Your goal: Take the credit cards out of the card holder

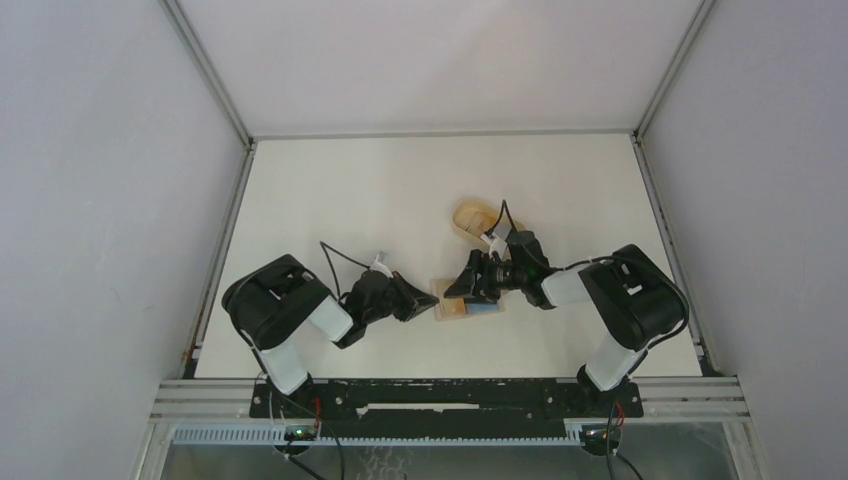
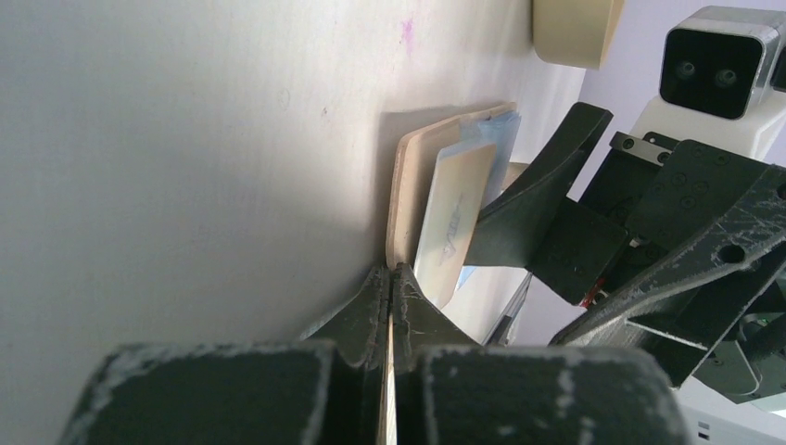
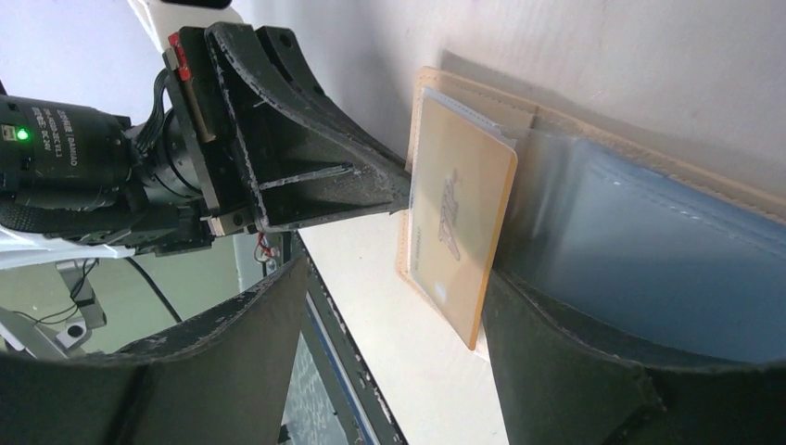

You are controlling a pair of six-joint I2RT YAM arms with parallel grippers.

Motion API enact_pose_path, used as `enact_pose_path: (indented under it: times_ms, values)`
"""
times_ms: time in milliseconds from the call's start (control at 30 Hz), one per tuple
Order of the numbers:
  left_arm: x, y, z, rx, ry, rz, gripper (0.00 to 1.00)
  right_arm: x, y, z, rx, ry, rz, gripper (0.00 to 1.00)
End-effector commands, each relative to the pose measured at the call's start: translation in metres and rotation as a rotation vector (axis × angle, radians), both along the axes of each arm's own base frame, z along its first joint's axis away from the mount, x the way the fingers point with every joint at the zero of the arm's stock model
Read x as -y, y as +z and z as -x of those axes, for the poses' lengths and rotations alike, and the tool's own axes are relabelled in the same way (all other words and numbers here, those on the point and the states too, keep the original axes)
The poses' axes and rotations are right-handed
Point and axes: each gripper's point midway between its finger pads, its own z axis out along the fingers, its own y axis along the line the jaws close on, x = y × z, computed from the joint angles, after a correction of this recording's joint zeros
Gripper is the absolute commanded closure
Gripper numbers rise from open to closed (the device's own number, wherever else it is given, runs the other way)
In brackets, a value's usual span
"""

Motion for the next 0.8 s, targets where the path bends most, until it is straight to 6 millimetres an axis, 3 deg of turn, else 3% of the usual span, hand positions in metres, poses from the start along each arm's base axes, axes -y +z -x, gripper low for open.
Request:
enact_pose_path:
  times_ms: [0,533,767]
  values:
    - [-0.048,-0.076,0.046,-0.202,-0.024,-0.288,1.00,-0.008,0.011,0.020,0.005,0.069,-0.016,0.24]
    - [-0.049,-0.076,0.045,-0.197,-0.020,-0.285,1.00,-0.038,-0.001,0.030,-0.036,0.125,-0.018,0.25]
    - [-0.050,-0.076,0.046,-0.197,-0.018,-0.284,1.00,-0.026,-0.001,0.027,-0.023,0.110,0.026,0.25]
